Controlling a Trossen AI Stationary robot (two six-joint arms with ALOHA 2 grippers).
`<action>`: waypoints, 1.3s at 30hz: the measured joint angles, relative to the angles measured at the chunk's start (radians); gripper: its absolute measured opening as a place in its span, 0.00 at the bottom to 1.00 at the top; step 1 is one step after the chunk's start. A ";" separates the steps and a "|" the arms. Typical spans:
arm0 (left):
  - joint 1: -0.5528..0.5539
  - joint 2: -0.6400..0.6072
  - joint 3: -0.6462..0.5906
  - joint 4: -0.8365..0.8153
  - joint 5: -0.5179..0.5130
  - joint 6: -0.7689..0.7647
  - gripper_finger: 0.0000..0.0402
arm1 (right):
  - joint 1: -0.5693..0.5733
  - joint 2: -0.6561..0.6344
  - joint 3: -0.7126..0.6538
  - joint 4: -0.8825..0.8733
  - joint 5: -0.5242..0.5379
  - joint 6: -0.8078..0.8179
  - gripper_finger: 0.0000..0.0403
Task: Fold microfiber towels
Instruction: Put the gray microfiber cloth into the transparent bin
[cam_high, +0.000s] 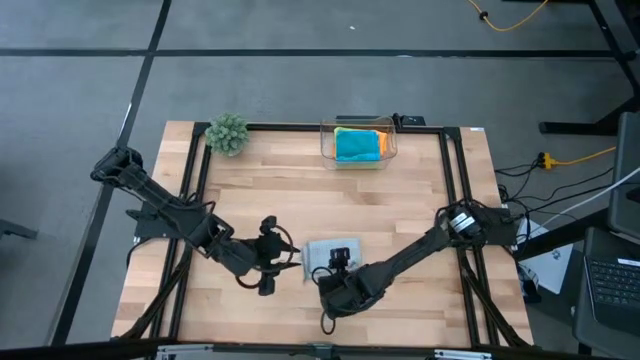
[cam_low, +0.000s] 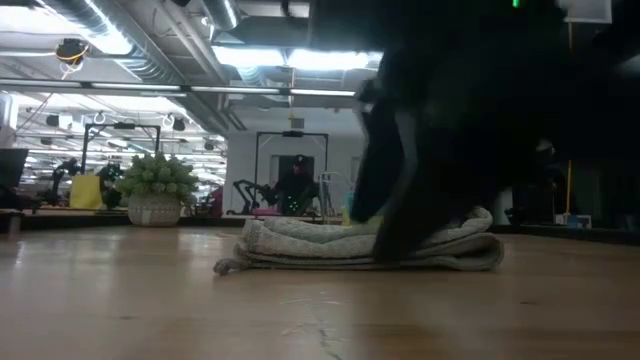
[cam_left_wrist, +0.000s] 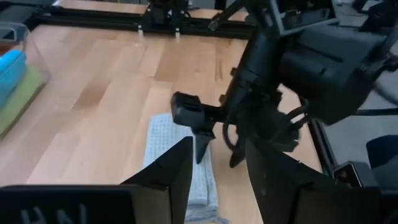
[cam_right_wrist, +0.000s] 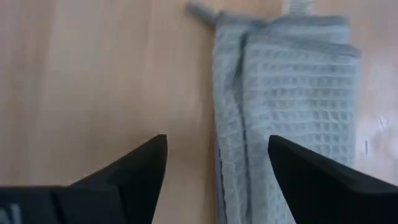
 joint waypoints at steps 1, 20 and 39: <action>-0.003 0.000 -0.004 0.000 -0.002 -0.002 0.35 | 0.000 0.013 0.000 0.001 0.005 -0.033 0.70; -0.003 0.000 -0.005 0.000 -0.002 -0.010 0.35 | -0.007 0.056 0.003 -0.121 0.168 -0.002 0.70; -0.003 0.000 -0.005 0.000 -0.001 -0.011 0.35 | -0.145 0.051 0.002 -0.089 -0.038 -0.108 0.70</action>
